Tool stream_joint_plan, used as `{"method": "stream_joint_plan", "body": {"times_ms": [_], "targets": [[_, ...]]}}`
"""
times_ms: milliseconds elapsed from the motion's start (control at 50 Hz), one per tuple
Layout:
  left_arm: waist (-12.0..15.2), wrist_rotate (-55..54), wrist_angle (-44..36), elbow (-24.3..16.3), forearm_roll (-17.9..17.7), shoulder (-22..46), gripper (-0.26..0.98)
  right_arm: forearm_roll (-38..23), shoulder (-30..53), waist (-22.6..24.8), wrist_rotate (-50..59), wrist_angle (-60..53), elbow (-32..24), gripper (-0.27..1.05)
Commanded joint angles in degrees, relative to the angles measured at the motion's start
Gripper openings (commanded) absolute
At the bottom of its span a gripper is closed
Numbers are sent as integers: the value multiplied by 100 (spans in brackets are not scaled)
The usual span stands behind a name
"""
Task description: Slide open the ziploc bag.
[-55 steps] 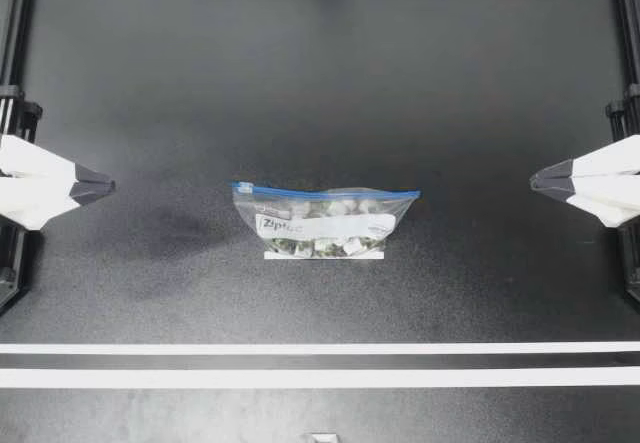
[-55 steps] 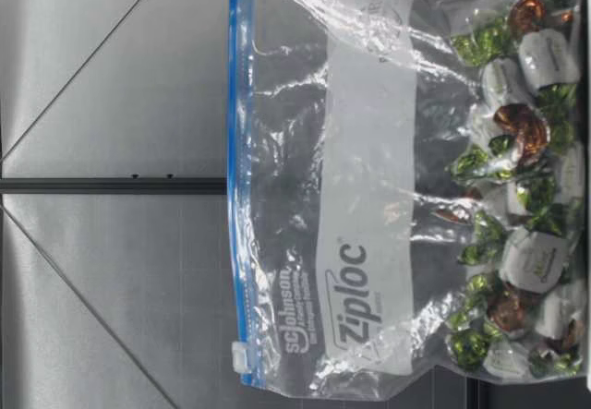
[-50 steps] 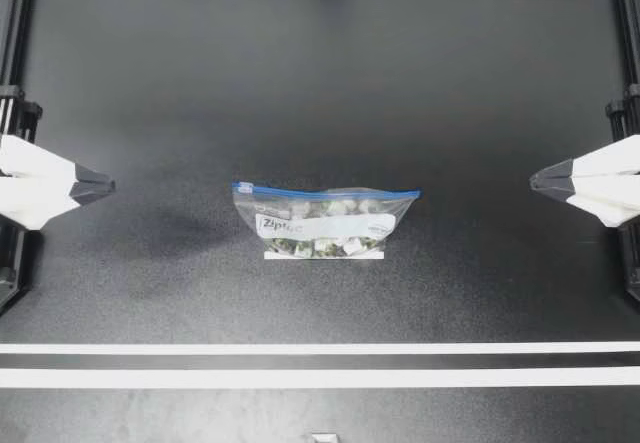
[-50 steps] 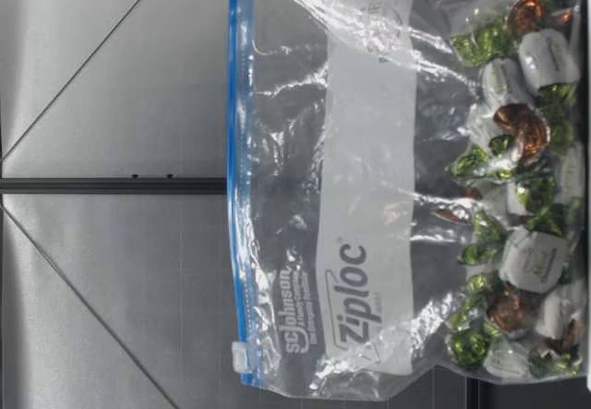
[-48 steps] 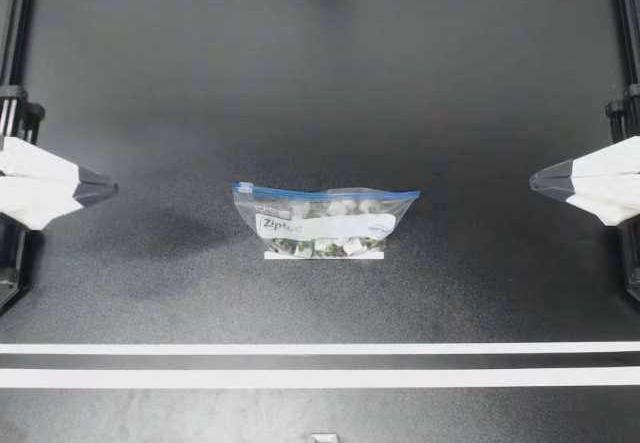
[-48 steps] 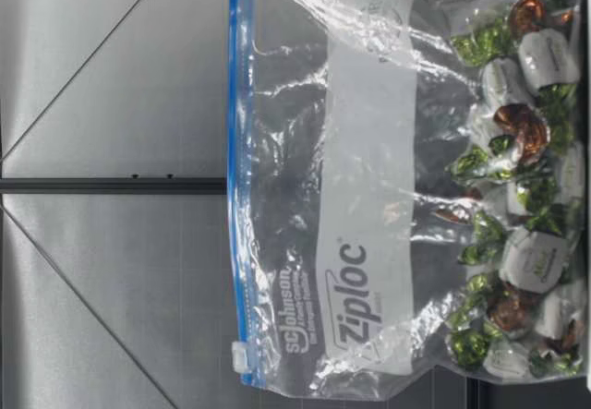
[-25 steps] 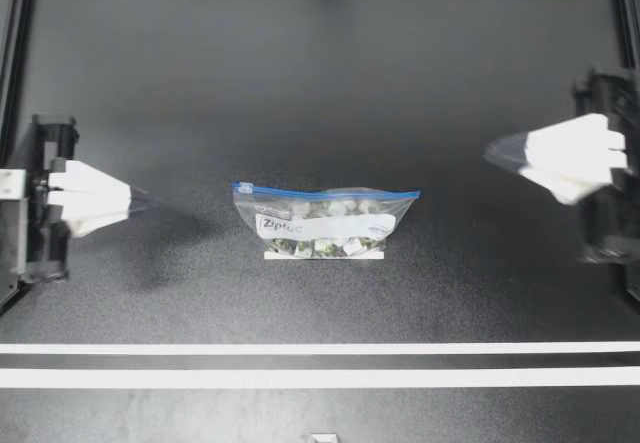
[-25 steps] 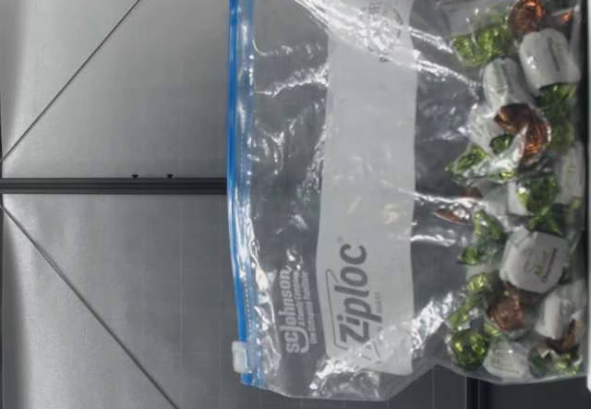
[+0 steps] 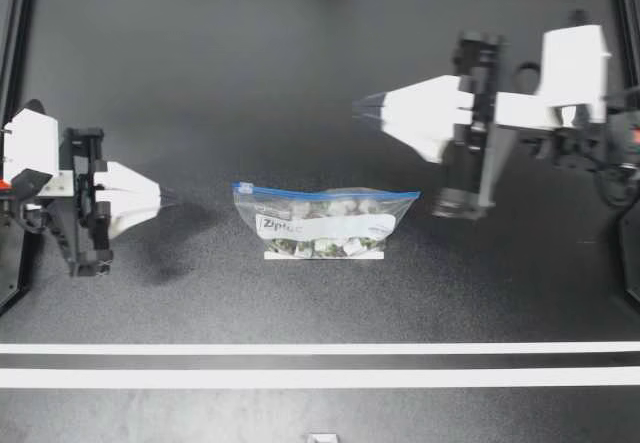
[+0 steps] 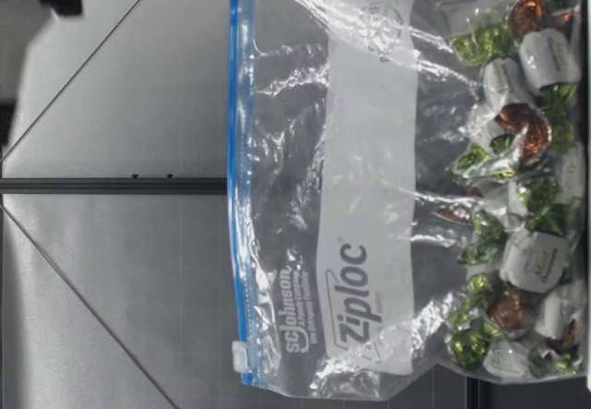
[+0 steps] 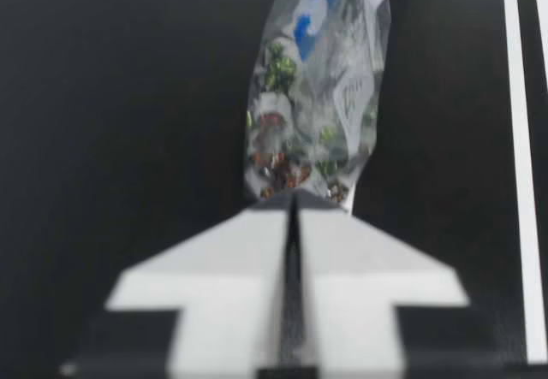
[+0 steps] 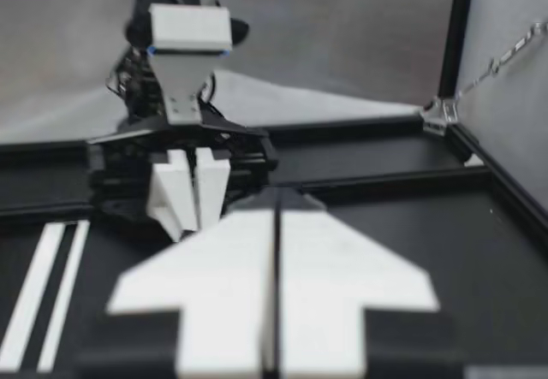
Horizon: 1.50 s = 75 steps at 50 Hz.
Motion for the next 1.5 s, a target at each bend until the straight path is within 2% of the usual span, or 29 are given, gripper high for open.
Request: {"method": "stream_joint_plan", "body": {"times_ms": [0,180,420,580,780,880,1060,1220,1480], "targets": [[18,9,-308,-211,-9,220,16,-88,264,-105,-9,88,-422,-5],[18,18,-694,-510,0,905,34,-229,668,-114,-9,457,-826,14],[-88,0,-1028,-958,0,1547,35,-352,1063,-114,0,782,-1143,40],[-202,0,-1230,-1116,0,1767,35,-352,1204,-105,9,835,-1230,43],[-202,-9,-1257,-1134,0,1819,33,-352,1318,-26,9,835,-1292,43],[-211,-9,-1257,-1125,0,1793,27,-352,1433,44,9,879,-1345,43],[-202,-9,-1213,-1116,0,1784,1,-360,1670,149,9,1107,-1538,43],[-202,0,-1213,-1107,9,1784,-15,-475,1758,255,0,1415,-1723,43],[-202,9,-1204,-1099,97,1784,-17,-976,2074,431,9,1890,-2021,45]]}}
